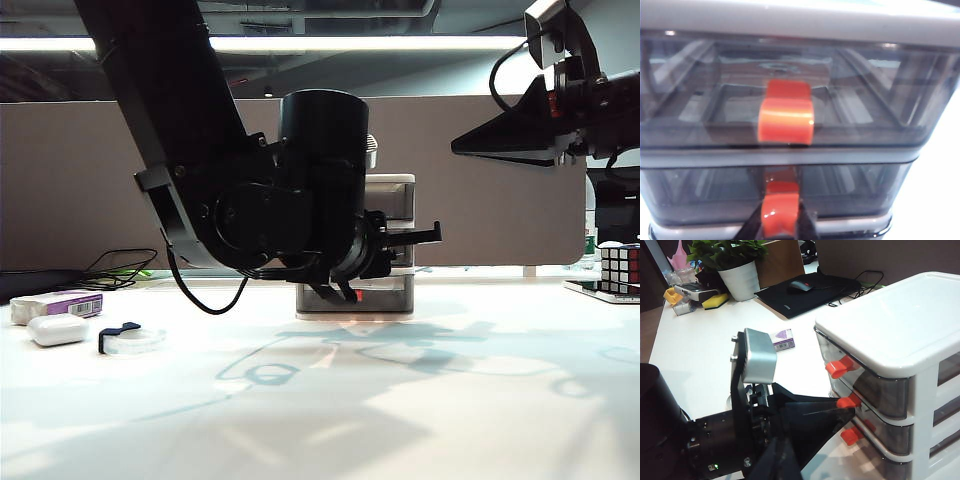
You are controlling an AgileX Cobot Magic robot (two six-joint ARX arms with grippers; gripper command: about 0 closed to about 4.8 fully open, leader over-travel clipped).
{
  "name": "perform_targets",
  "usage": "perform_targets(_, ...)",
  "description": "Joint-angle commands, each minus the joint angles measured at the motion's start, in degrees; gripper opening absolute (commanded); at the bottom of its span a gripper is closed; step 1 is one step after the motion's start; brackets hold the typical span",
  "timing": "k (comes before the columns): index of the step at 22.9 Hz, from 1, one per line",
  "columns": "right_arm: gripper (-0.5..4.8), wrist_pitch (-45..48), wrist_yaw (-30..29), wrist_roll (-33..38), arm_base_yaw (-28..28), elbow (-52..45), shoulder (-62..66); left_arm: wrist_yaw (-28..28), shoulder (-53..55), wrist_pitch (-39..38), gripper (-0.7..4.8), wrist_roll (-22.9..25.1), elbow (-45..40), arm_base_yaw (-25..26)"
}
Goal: Open the second layer of the drawer on the table, pick up the transparent tape on the table and put it in, and finally close the drawer.
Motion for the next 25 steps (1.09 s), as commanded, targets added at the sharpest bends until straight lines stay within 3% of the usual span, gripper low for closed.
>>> perform_targets(1, -0.05, 0.59, -0.11, 0.07, 0.09, 0.26, -0.17, -0.15, 0.24, 0.66, 0.08, -0.04, 0.2, 0.33)
perform_targets(8, -0.05, 3.43, 4.61, -1.7, 2.27, 0.44, 1.09, -0.22, 0.31, 0.61, -0.06, -0.04, 0.2, 0.33)
perform_targets(25, -0.05, 1.66, 4.15, 1.14, 5.18, 14.95, 17.38, -1.22, 0.28, -1.42, -0.06, -0.5, 0.02, 0.33)
